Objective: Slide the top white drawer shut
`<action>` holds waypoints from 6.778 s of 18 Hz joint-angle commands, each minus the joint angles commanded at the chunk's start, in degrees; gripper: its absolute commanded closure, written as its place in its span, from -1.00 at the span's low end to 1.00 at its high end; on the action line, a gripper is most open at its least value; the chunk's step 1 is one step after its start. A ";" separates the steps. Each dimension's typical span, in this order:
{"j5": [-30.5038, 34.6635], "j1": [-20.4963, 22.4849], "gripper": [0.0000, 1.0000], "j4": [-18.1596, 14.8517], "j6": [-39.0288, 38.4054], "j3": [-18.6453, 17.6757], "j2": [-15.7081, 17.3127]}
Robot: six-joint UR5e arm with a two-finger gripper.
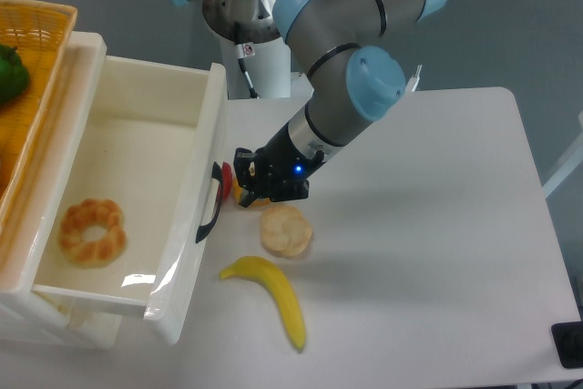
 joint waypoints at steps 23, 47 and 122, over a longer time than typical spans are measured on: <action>0.53 -2.99 1.00 -0.18 -0.44 -0.70 -0.09; 0.09 -7.56 1.00 0.26 -2.20 -0.79 0.88; 33.20 14.50 -1.00 18.55 49.82 15.12 -17.14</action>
